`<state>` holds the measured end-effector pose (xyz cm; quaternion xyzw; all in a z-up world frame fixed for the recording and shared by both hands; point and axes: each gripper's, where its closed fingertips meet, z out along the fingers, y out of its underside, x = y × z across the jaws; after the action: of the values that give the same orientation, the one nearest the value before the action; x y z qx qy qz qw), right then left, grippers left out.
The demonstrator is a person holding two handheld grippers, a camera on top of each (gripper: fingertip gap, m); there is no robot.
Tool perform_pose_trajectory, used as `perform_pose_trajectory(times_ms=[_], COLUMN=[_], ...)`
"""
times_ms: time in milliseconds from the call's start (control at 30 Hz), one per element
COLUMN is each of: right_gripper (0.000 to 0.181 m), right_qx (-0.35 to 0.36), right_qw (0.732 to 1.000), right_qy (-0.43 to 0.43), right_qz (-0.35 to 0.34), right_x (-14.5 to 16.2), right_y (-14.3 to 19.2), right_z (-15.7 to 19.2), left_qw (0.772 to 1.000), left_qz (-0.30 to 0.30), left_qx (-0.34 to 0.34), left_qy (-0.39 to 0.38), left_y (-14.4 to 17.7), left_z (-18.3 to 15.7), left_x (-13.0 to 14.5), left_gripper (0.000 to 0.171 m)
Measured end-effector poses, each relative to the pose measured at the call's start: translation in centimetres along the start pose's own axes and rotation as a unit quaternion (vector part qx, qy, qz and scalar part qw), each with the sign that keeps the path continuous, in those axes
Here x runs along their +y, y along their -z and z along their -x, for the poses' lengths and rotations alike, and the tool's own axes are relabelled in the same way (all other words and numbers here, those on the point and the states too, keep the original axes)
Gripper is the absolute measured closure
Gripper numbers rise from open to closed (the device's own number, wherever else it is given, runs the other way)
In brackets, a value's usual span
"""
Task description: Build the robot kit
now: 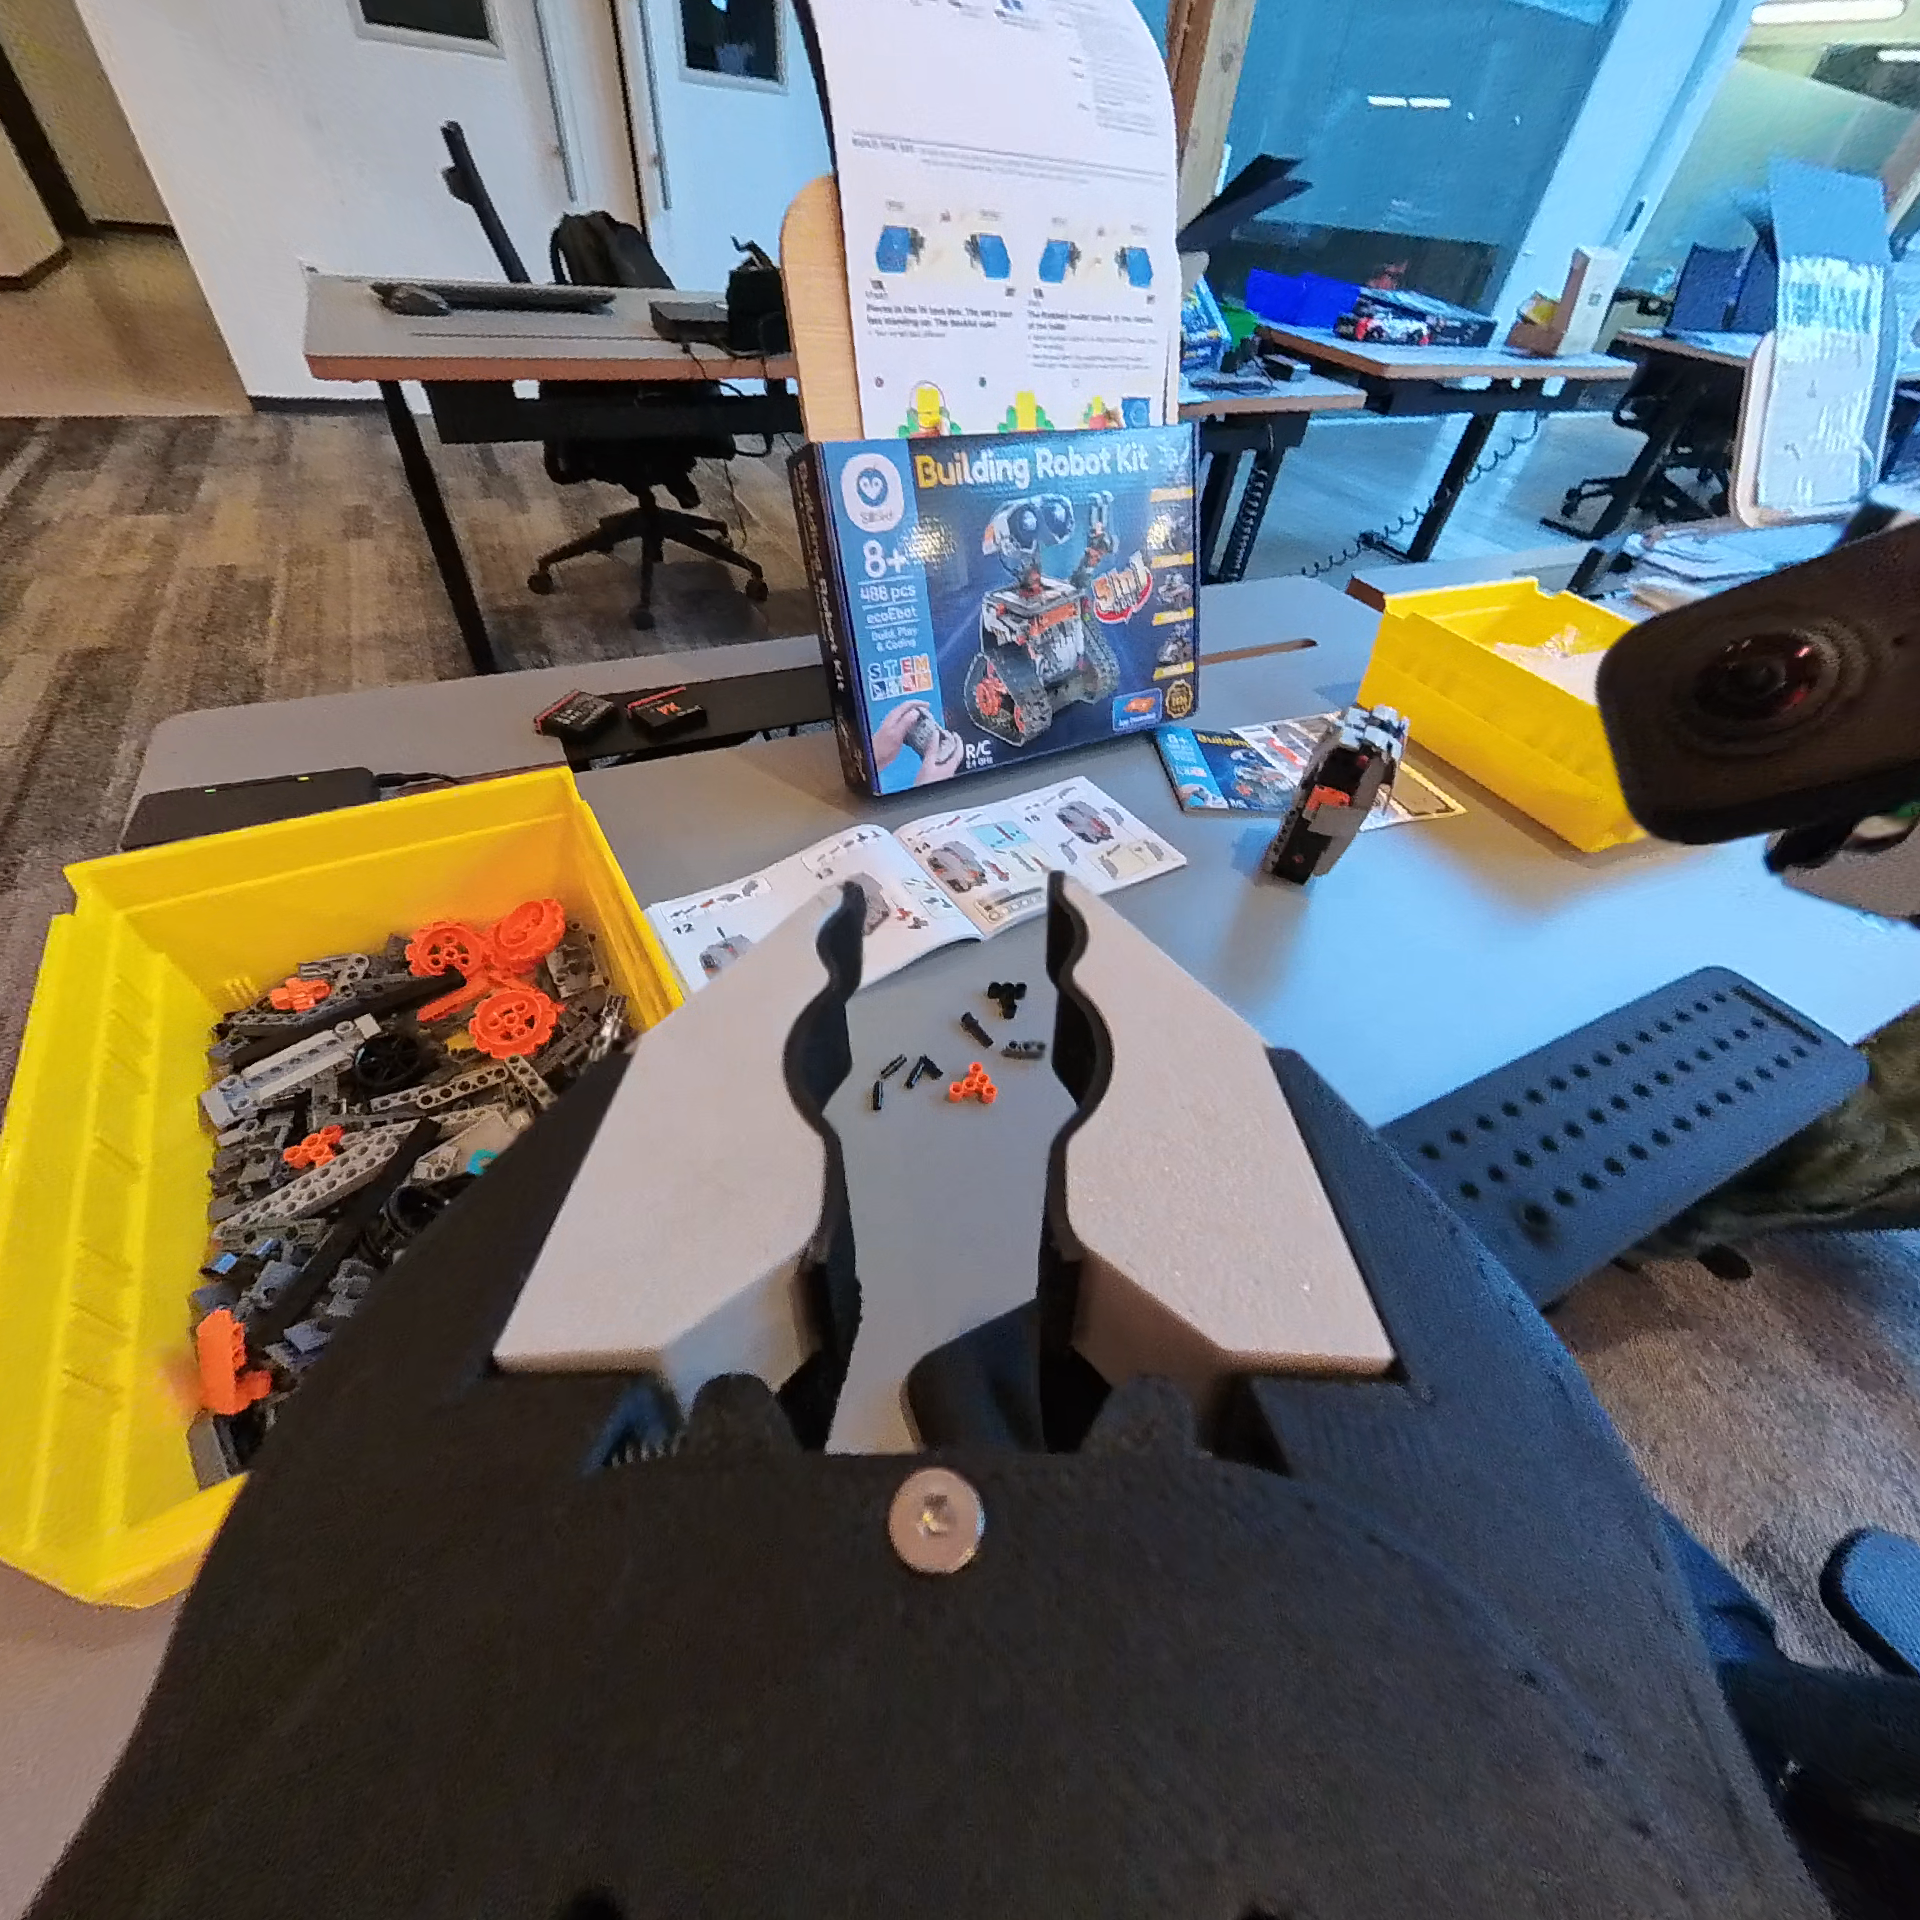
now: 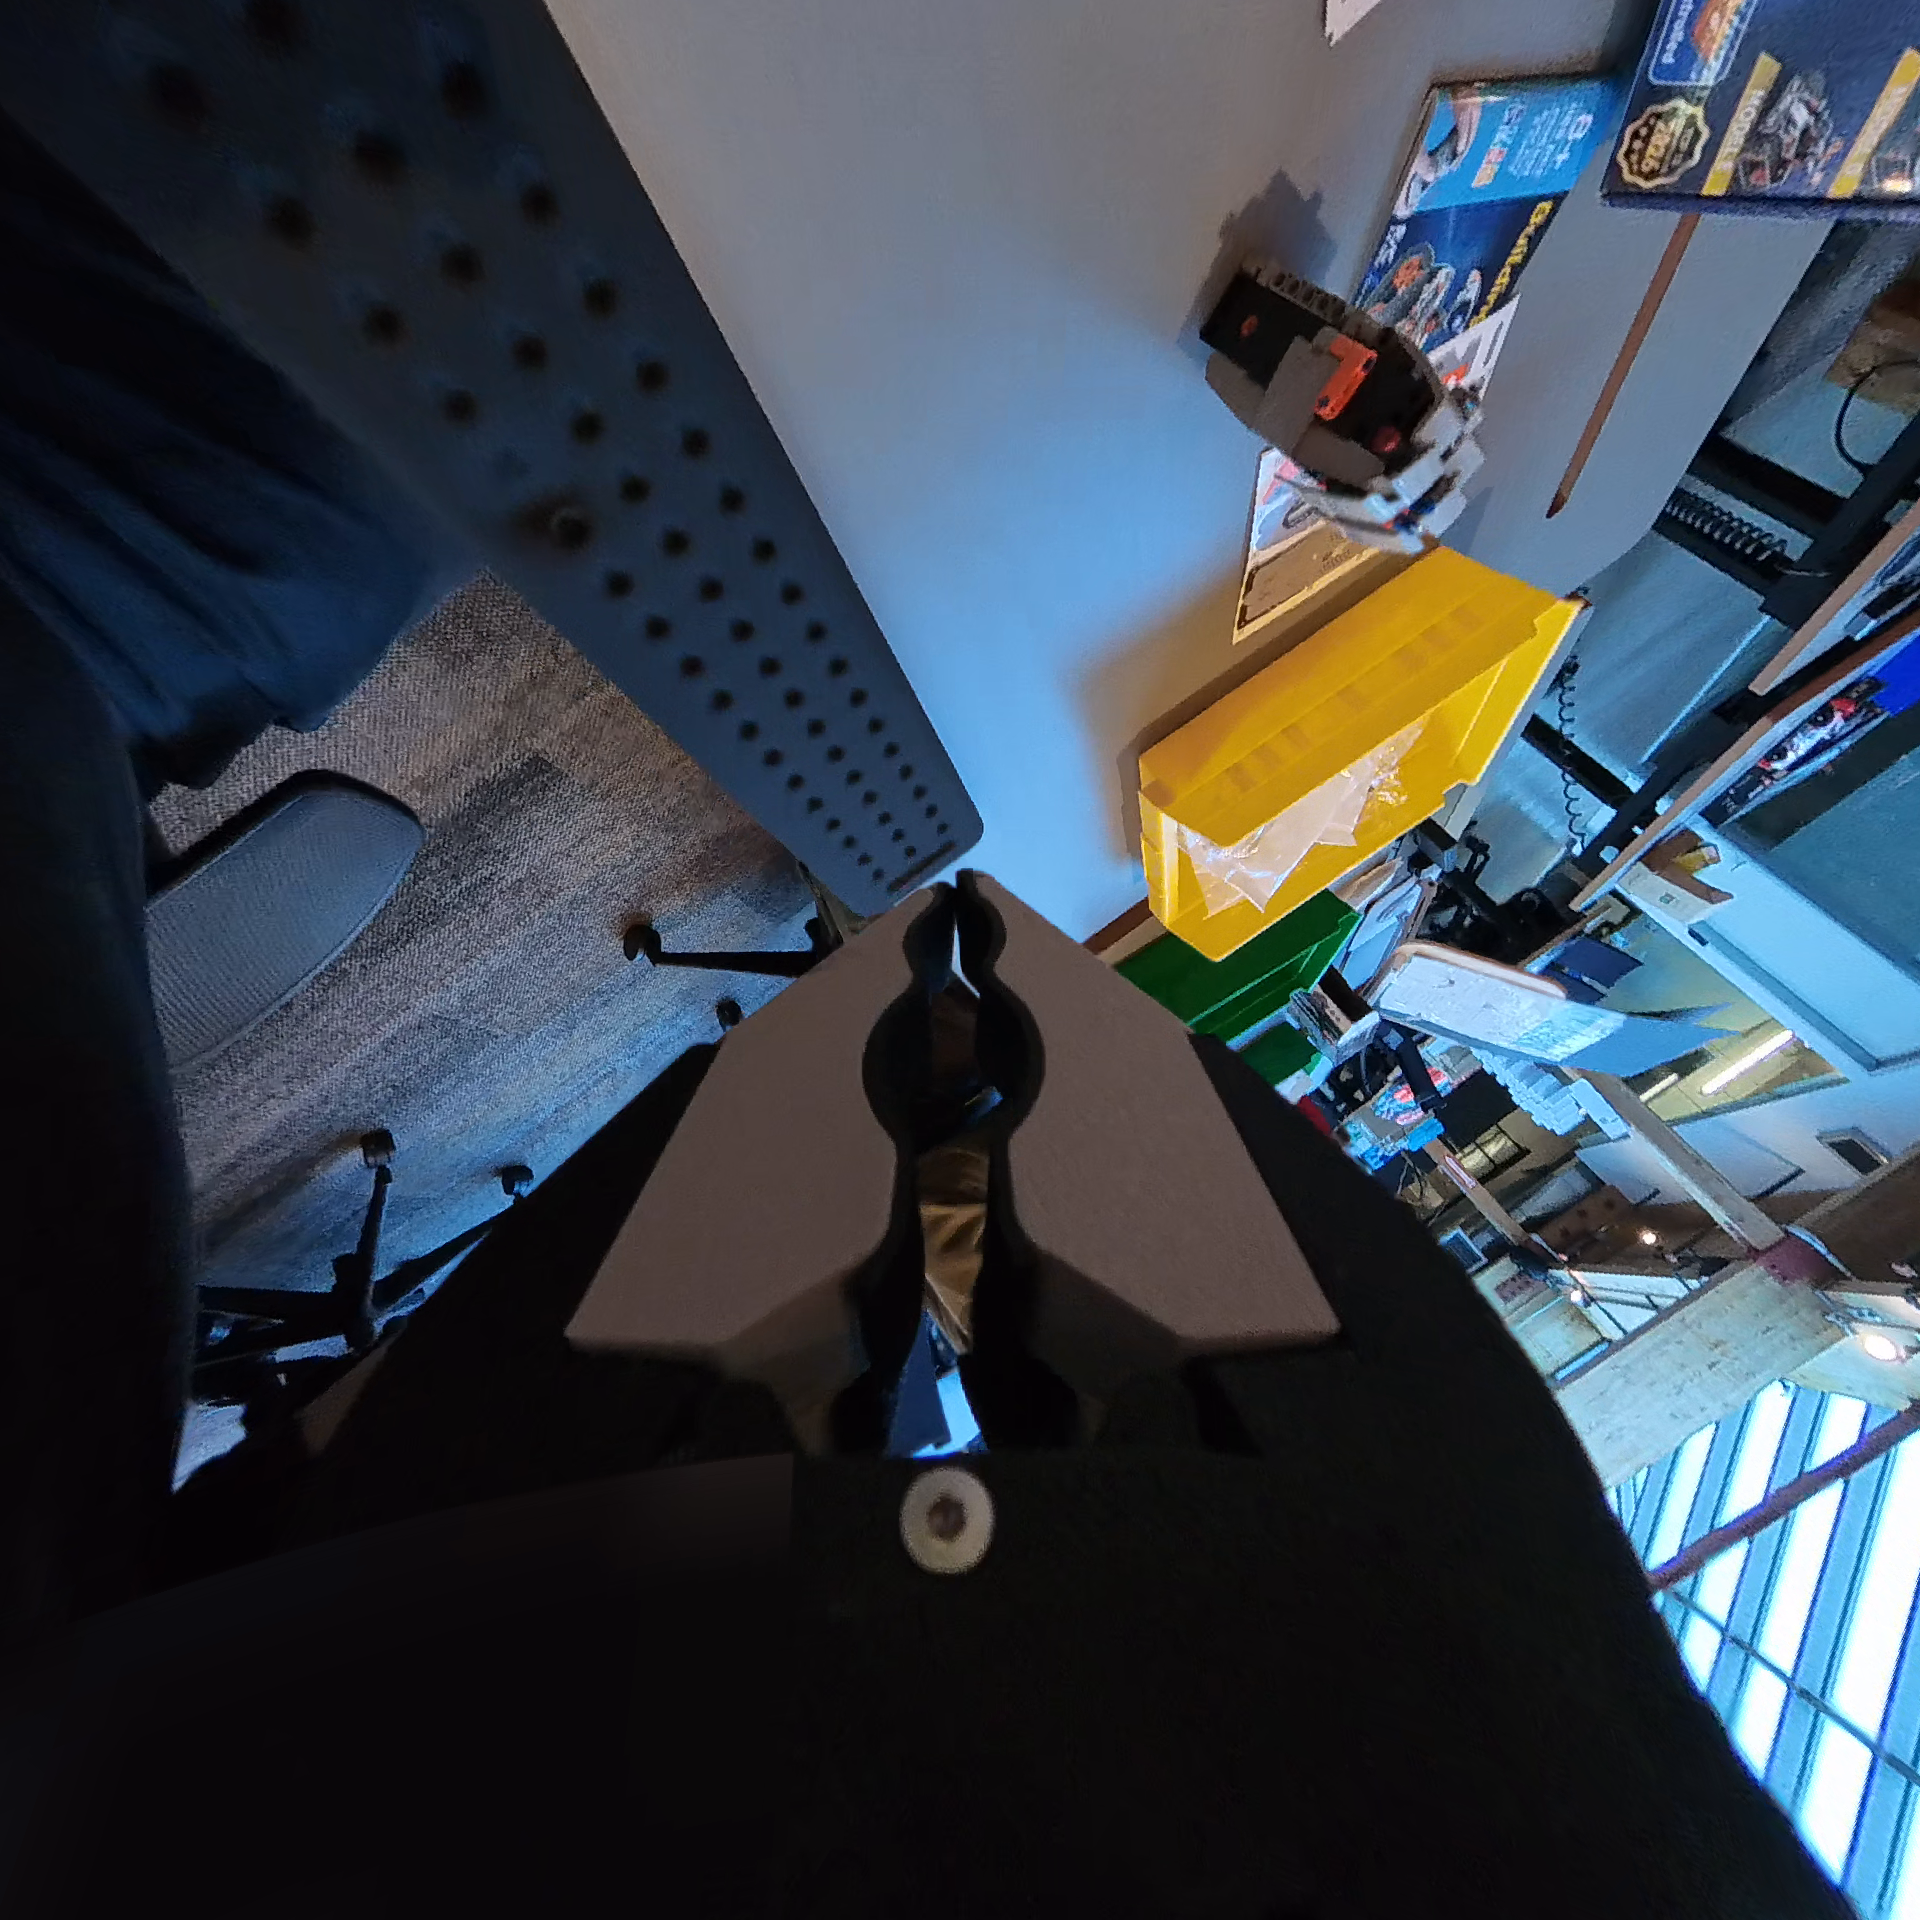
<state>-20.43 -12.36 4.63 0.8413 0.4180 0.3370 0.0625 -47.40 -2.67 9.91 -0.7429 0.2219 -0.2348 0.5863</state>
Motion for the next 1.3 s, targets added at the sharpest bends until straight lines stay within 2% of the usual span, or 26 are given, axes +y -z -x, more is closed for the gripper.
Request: perform_pose_trajectory(times_ms=[133,267,333,433,500,567,633,667,700,733,800,867,1000,1100,1200,1300], right_gripper=[0.181,0.181,0.181,0.181,0.181,0.181,0.178,0.166,0.165,0.163,0.161,0.163,0.170,0.175,0.175,0.170], right_qx=[0.010,-0.012,-0.035,-0.069,-0.073,-0.100,-0.122,-0.130,-0.131,-0.133,-0.137,-0.130,-0.154,-0.182,-0.201,-0.229], right_qw=[1.000,1.000,0.996,0.968,0.919,0.833,0.739,0.708,0.689,0.681,0.673,0.674,0.739,0.764,0.784,0.790], right_qy=[-0.007,-0.017,-0.049,-0.123,-0.167,-0.174,-0.157,-0.132,-0.129,-0.125,-0.097,-0.088,-0.049,-0.018,0.014,0.043], right_qz=[0.010,-0.015,-0.061,-0.207,-0.350,-0.516,-0.644,-0.681,-0.702,-0.709,-0.720,-0.722,-0.654,-0.619,-0.588,-0.568], right_x=[0.5,-0.1,-1.3,-5.3,-9.4,-13.8,-16.6,-17.6,-18.5,-19.6,-21.8,-23.8,-26.2,-26.9,-27.4,-27.9], right_y=[0.4,-0.8,-1.8,-2.6,-1.9,0.8,3.4,3.9,3.7,3.1,1.6,-0.5,-5.5,-8.1,-9.7,-10.5], right_z=[0.4,0.2,-1.4,-5.8,-10.1,-13.4,-15.8,-16.5,-17.6,-18.5,-18.8,-18.4,-15.6,-13.4,-12.0,-10.3], left_qw=[1.000,0.999,0.998,0.996,0.994,0.992,0.990,0.989,0.987,0.986,0.982,0.978,0.981,0.988,0.987,0.990], left_qz=[0.015,-0.009,-0.033,-0.056,-0.072,-0.085,-0.104,-0.114,-0.128,-0.141,-0.163,-0.177,-0.164,-0.124,-0.127,-0.116], left_qx=[0.013,0.034,0.042,0.056,0.076,0.091,0.086,0.082,0.078,0.076,0.082,0.099,0.095,0.092,0.093,0.074], left_qy=[-0.004,-0.019,-0.035,-0.042,-0.035,-0.030,-0.038,-0.045,-0.051,-0.055,-0.052,-0.048,-0.048,-0.023,0.001,0.013], left_y=[0.2,0.1,-0.3,-2.0,-3.6,-5.4,-7.1,-7.9,-8.6,-9.3,-10.5,-11.4,-12.8,-13.2,-12.8,-12.1], left_z=[-0.1,-0.6,-0.6,0.0,0.4,1.0,2.0,2.5,3.0,3.3,3.5,3.1,3.7,5.6,7.3,9.5], left_x=[0.6,-0.7,-2.1,-3.9,-5.4,-7.2,-9.4,-10.7,-12.0,-13.2,-15.2,-15.9,-13.8,-12.1,-12.0,-11.5], left_gripper=[0.138,0.131,0.123,0.111,0.111,0.112,0.116,0.117,0.120,0.122,0.126,0.126,0.128,0.127,0.130,0.129])
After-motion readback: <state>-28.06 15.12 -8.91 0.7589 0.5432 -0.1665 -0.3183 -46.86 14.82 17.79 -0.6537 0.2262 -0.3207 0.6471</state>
